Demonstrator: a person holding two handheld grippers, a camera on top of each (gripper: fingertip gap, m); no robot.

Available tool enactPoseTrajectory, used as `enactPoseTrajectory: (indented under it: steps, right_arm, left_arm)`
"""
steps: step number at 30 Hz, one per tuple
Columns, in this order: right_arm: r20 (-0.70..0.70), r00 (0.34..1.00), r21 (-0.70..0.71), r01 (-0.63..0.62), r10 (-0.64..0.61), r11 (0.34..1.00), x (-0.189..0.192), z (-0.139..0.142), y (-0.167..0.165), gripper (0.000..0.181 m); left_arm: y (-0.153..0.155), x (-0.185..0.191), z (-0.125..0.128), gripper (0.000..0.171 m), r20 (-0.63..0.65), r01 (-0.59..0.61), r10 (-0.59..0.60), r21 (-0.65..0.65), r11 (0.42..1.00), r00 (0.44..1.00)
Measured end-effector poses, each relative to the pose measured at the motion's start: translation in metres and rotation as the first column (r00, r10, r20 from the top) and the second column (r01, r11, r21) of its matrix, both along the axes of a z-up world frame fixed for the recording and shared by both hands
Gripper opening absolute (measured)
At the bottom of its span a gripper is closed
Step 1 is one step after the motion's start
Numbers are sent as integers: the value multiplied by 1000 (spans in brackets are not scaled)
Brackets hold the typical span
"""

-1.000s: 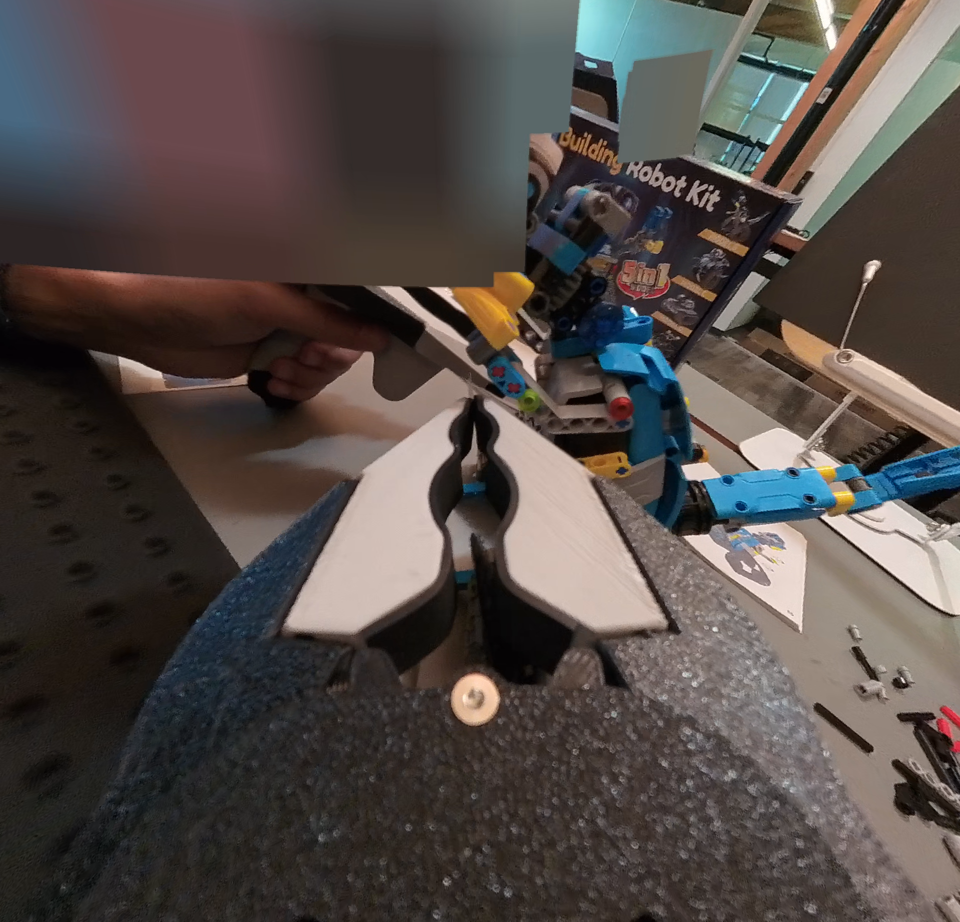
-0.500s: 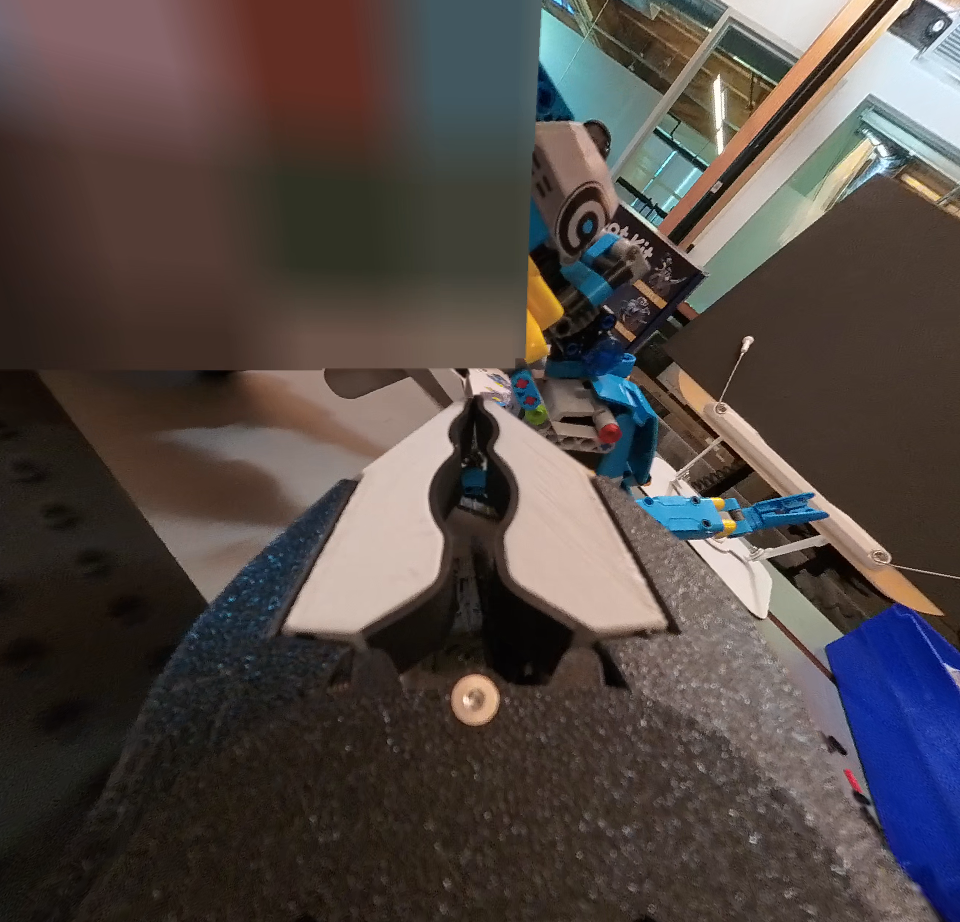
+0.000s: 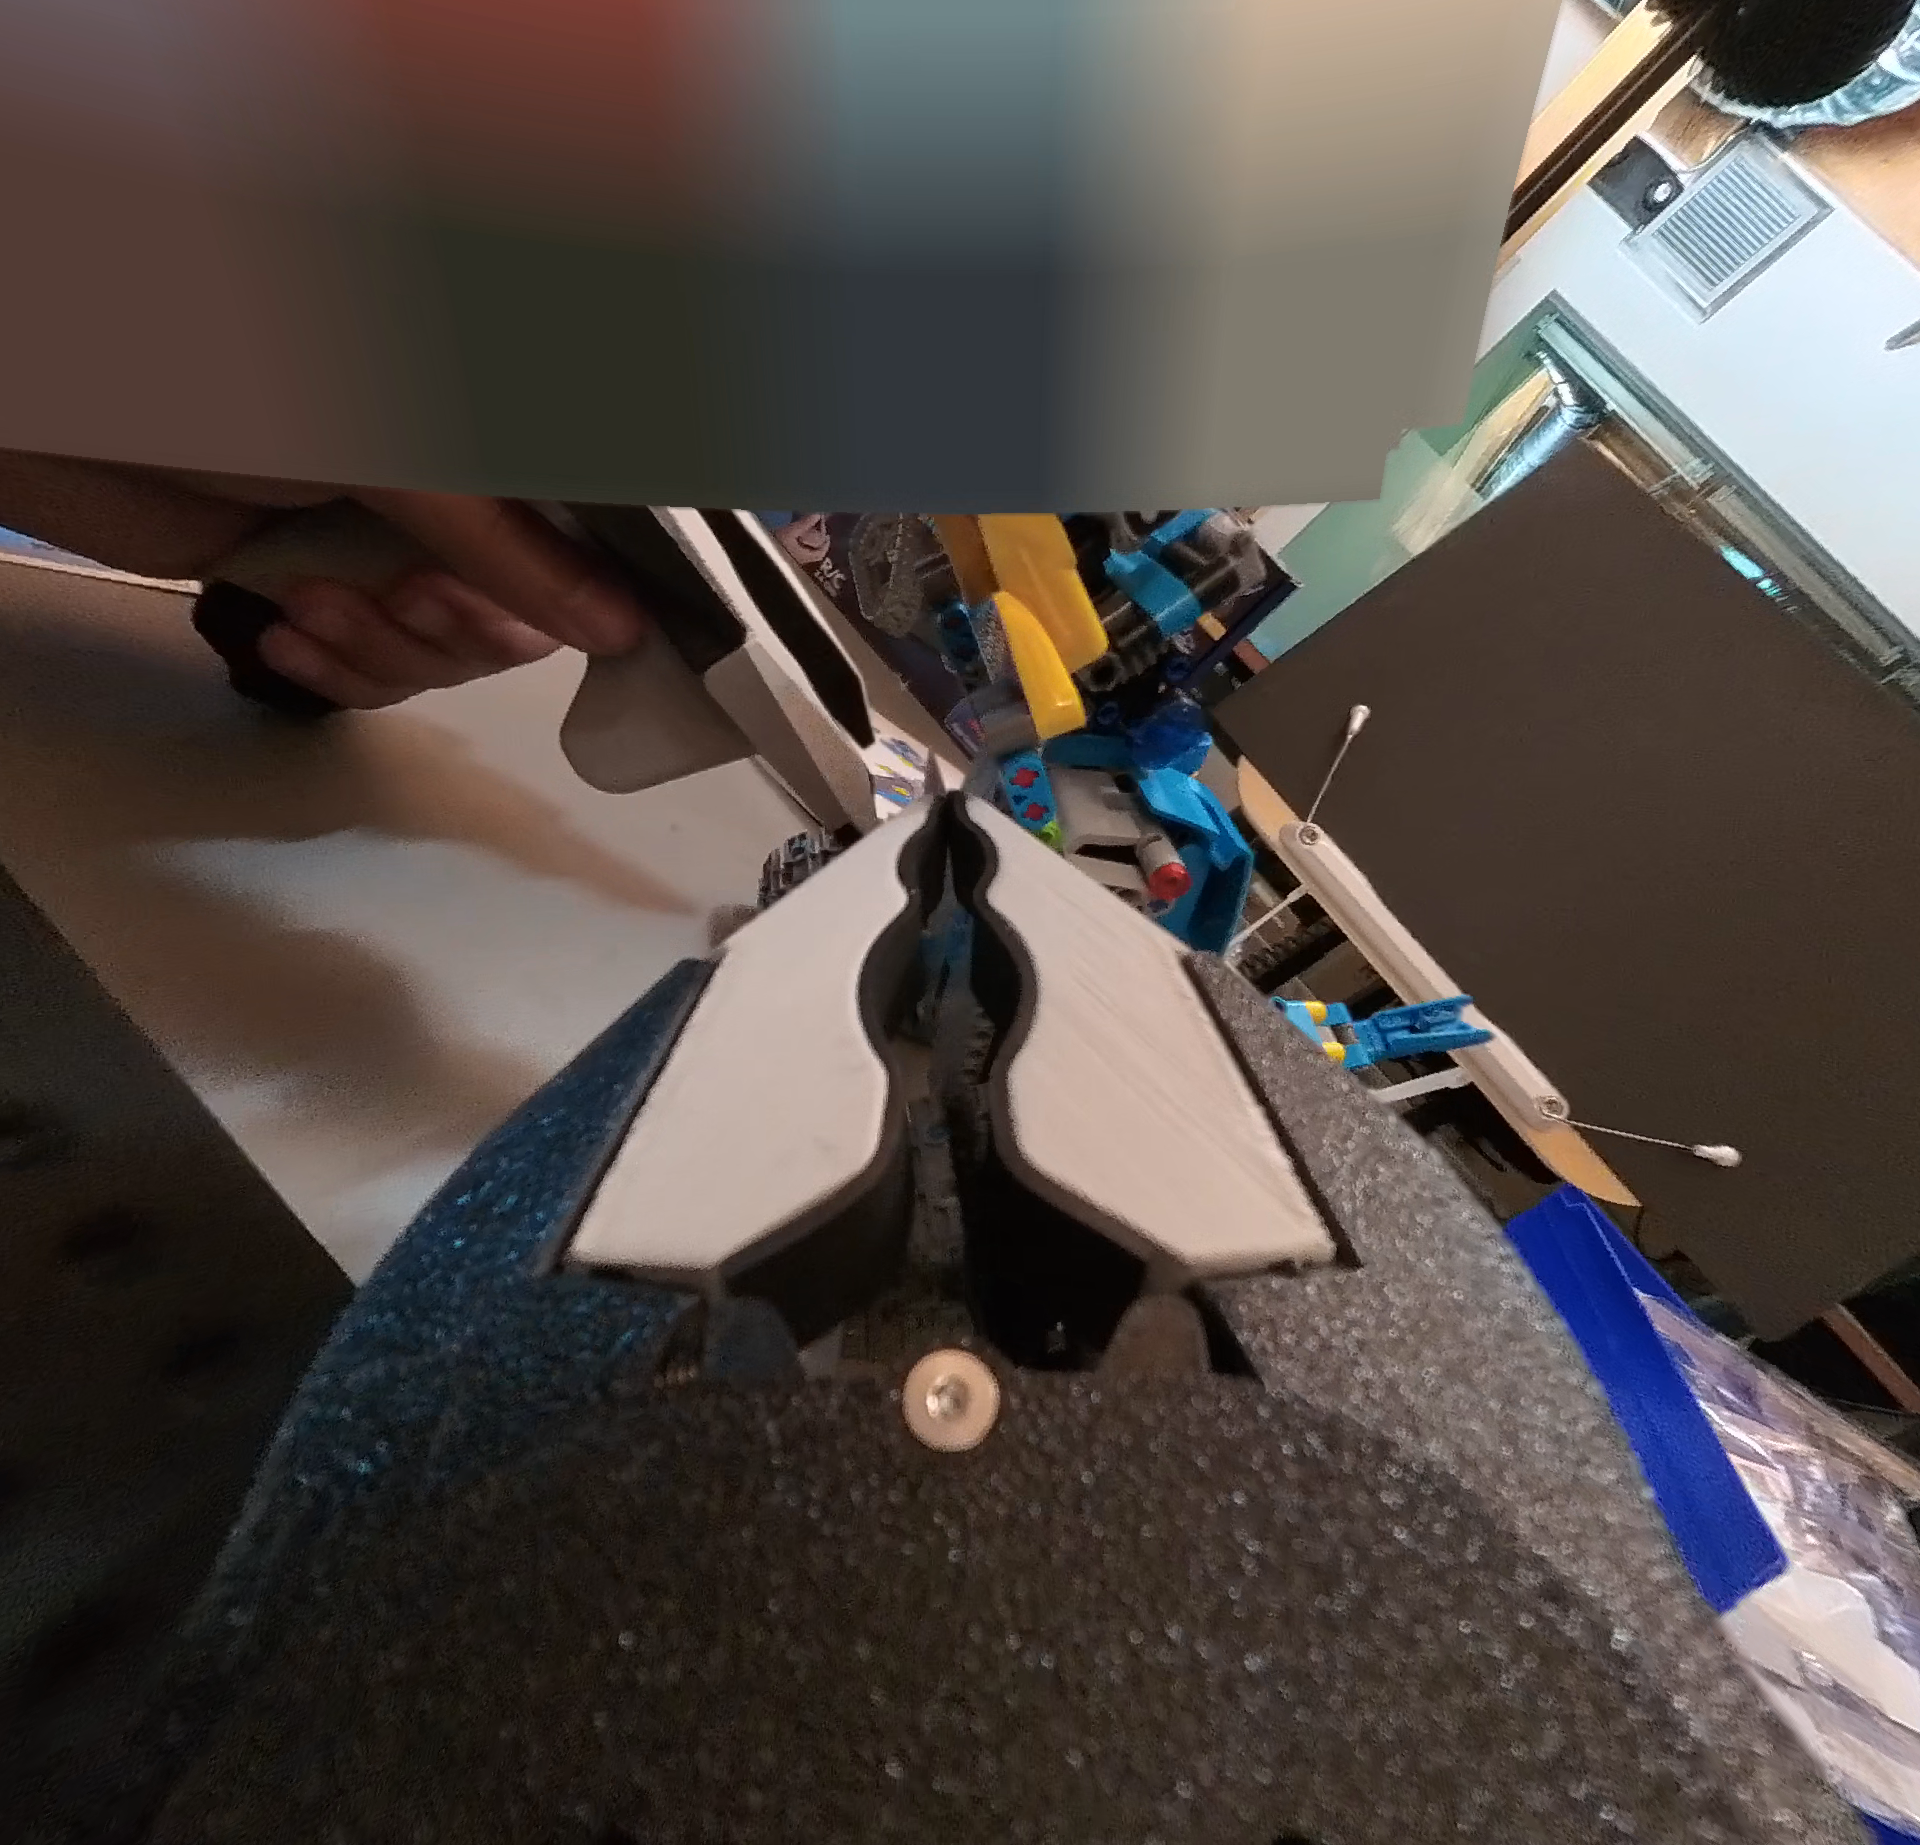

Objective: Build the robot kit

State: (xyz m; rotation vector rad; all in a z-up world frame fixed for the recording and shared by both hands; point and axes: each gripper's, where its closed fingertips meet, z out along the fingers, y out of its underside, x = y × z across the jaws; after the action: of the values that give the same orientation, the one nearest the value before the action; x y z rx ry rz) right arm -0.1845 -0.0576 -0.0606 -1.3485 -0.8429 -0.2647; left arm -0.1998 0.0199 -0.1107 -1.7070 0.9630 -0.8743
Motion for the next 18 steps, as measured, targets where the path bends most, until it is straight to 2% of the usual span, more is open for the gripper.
enactPoseTrajectory:
  steps: [1,8,13,18]
  right_arm:
    - [12,1000,3,7,-7,1000,0,-1,1,0]
    - [34,999,20,36,-36,999,0,-1,5,0]
    - [34,998,25,43,-44,999,0,0,7,0]
    - [56,997,45,48,-51,998,-1,1,6,0]
  left_arm:
    - [0,0,1,87,0,-1,1,13,1000,1000]
    - [-14,11,3,104,-27,55,-52,107,993,998]
    - [-14,14,9,107,-16,45,-43,161,986,999]
    - [-12,14,13,107,26,42,-46,128,991,999]
